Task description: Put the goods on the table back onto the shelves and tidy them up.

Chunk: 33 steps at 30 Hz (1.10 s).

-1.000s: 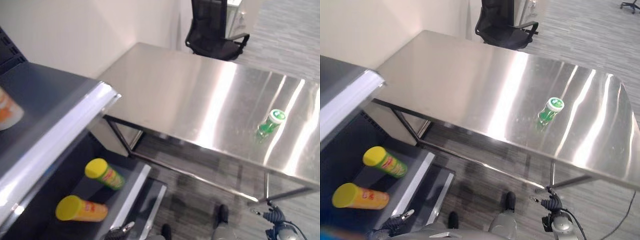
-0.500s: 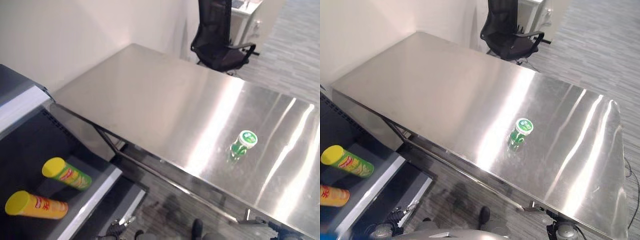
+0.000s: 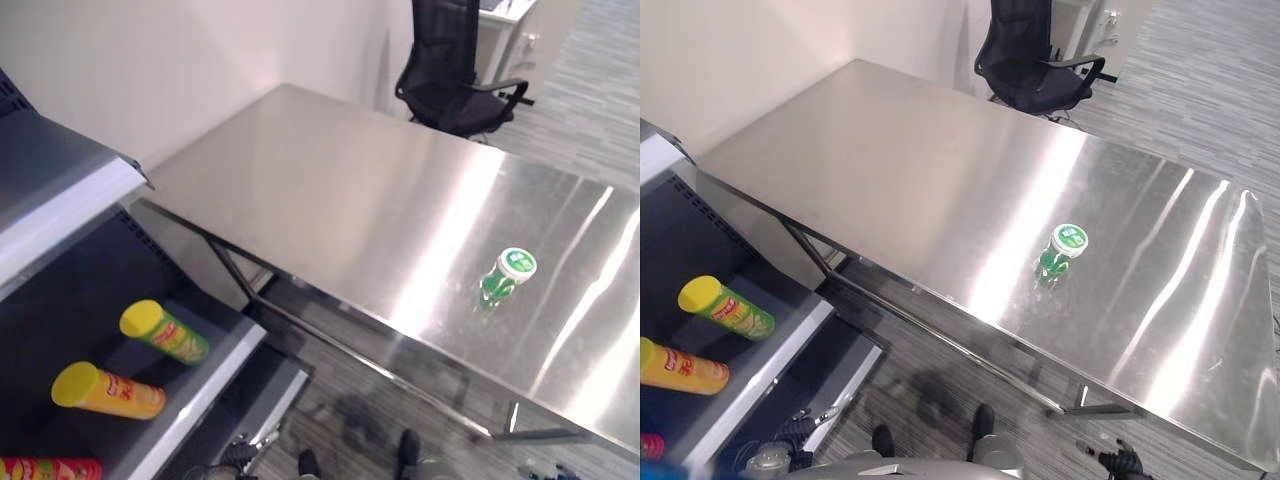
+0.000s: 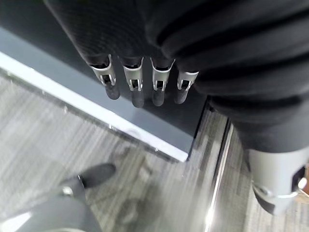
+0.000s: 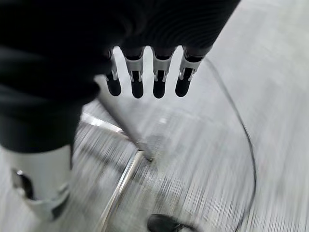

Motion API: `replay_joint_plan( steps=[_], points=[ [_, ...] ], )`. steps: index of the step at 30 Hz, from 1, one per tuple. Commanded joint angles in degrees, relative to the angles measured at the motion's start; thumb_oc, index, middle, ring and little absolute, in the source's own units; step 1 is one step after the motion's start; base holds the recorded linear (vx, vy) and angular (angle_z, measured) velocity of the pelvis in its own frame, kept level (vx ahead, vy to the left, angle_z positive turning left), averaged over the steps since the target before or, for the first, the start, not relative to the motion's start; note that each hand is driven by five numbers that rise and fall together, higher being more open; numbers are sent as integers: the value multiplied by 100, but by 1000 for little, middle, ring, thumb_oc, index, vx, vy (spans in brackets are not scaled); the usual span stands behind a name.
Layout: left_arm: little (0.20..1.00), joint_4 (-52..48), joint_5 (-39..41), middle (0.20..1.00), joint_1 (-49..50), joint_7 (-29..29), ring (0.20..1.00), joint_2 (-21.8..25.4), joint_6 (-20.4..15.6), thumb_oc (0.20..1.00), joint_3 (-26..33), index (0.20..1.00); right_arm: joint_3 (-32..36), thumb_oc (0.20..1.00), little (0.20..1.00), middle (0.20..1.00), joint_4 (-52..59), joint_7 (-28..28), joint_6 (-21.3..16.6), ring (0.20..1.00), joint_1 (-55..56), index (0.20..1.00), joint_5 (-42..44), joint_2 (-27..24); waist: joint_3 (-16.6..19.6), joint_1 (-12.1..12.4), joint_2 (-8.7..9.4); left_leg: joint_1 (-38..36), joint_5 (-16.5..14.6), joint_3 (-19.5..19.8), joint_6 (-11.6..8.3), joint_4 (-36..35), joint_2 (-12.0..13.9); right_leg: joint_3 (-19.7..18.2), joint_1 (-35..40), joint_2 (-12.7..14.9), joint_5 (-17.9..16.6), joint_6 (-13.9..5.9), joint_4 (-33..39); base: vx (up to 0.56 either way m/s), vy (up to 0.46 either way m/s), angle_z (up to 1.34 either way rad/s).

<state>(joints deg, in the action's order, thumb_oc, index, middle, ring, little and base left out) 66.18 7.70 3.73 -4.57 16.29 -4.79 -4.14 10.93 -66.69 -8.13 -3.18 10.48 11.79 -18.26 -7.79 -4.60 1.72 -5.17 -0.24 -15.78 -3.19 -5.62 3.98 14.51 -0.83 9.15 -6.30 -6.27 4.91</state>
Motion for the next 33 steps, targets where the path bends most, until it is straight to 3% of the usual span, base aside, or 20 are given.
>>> replay_joint_plan(
  steps=[1,7,8,9,10,11,13,19,24,25,28,33],
  points=[
    [1000,290,-107,1000,-286,-5,1000,195,-111,1000,105,1000,56,1000,1000,1000,-239,3,-85,1000,-192,1000,664,-295,49,-36,98,113,-152,139,-145,165,265,-141,84,310,359,-545,-269,16,130,-27],
    [1000,326,-179,1000,-341,-2,1000,247,-134,1000,140,1000,943,1000,1000,1000,-56,-151,-170,1000,23,1000,1068,-825,89,-206,224,34,-241,10,-72,105,138,-227,10,465,190,-714,-265,-2,105,-18],
    [1000,355,-293,1000,-346,-11,1000,293,-94,1000,240,1000,1733,1000,1000,1000,751,-174,-286,1000,247,1000,1253,-1445,93,-285,290,18,-276,27,-83,97,127,-174,17,524,188,-765,-327,-5,51,0],
    [1000,355,-294,1000,-350,-12,1000,291,-94,1000,237,1000,1740,1000,1000,1000,758,-174,-282,1000,251,1000,1252,-1444,103,-283,291,34,-255,26,-80,89,121,-176,-1,529,173,-763,-321,0,0,0],
    [1000,354,-363,1000,-308,25,1000,293,-86,1000,313,1000,2109,1000,1000,1000,1724,-139,-443,1000,364,1000,1259,-1825,108,-306,317,3,-287,37,-89,92,124,-162,28,546,190,-777,-345,5,-4,8],
    [1000,347,-383,1000,-292,36,1000,285,-93,1000,308,1000,2264,1000,1000,1000,2015,-115,-536,1000,362,1000,1331,-1973,112,-299,321,2,-288,45,-94,92,125,-151,31,549,193,-779,-347,9,-9,4],
    [1000,352,-418,1000,-270,69,1000,277,-89,1000,289,1000,2302,1000,1000,1000,2286,-20,-635,1000,292,1000,1382,-2260,127,-274,334,21,-260,50,-99,83,122,-138,19,558,184,-774,-347,0,0,0],
    [1000,112,-328,1000,44,343,1000,265,-191,1000,330,1000,2283,1000,1000,1000,5087,1100,-950,1000,117,1000,1560,-3812,211,-34,412,43,-175,118,-207,87,227,75,127,536,211,-729,-288,9,-47,7],
    [1000,47,-223,1000,156,399,1000,211,-224,1000,325,1000,1634,1000,1000,1000,5542,1439,-931,1000,-188,1000,1217,-4430,247,138,475,91,-103,192,-277,94,301,212,196,499,260,-687,-267,-2,-57,28],
    [1000,76,-195,1000,147,407,1000,196,-232,1000,232,1000,995,1000,1000,1000,5469,1534,-932,1000,-566,1000,1041,-4660,222,252,488,75,-88,227,-312,106,339,257,260,459,290,-662,-258,-16,-94,20],
    [1000,102,-172,1000,113,423,1000,172,-227,1000,156,1000,-41,1000,1000,1000,5378,1698,-853,1000,-1147,1000,779,-4836,239,372,499,115,-36,278,-350,107,385,335,309,423,327,-616,-221,-12,-79,7],
    [1000,68,-70,1000,93,402,1000,134,-244,1000,151,1000,-807,1000,1000,1000,5362,1863,-808,1000,-1302,1000,460,-4859,248,474,464,173,44,381,-411,102,454,519,412,373,377,-564,-163,3,-57,18]
  ],
)
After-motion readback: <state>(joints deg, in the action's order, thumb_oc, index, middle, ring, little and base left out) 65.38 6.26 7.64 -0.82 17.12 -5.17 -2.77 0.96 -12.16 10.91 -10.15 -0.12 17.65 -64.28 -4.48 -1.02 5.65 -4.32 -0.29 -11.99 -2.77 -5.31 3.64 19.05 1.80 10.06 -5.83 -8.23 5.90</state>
